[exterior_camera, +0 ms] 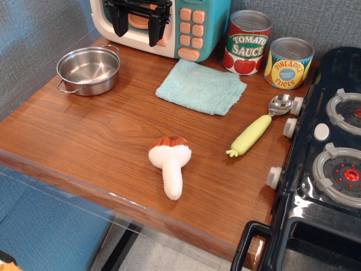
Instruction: Move spoon to right of pot.
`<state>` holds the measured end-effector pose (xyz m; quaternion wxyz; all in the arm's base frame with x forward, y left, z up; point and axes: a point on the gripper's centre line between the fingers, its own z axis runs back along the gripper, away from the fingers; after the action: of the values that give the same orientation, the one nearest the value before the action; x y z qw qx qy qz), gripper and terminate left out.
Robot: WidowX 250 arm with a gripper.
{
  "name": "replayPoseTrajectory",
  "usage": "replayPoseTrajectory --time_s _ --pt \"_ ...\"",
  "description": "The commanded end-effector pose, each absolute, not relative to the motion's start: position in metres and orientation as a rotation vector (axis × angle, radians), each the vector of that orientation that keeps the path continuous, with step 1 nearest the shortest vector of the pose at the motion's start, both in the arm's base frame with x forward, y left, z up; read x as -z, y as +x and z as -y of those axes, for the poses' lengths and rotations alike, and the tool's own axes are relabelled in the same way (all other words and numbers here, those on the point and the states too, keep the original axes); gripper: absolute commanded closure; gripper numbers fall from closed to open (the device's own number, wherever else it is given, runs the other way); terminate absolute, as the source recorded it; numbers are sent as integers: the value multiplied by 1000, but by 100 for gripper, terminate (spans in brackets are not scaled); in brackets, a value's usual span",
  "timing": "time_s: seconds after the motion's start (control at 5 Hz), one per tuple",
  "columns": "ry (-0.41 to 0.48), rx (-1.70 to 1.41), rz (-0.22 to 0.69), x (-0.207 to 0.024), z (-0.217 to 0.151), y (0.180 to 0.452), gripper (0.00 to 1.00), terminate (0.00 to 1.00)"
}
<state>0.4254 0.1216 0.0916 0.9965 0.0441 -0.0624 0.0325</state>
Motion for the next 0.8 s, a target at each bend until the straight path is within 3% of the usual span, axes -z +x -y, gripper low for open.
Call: replayPoseTrajectory --time_s 0.0,0.4,0.6 --pt "88 -65 125 -92 -122 425 0 0" --pt "-1 160 221 -103 -67 402 0 0" --pt "-41 270 248 -109 -23 386 0 0"
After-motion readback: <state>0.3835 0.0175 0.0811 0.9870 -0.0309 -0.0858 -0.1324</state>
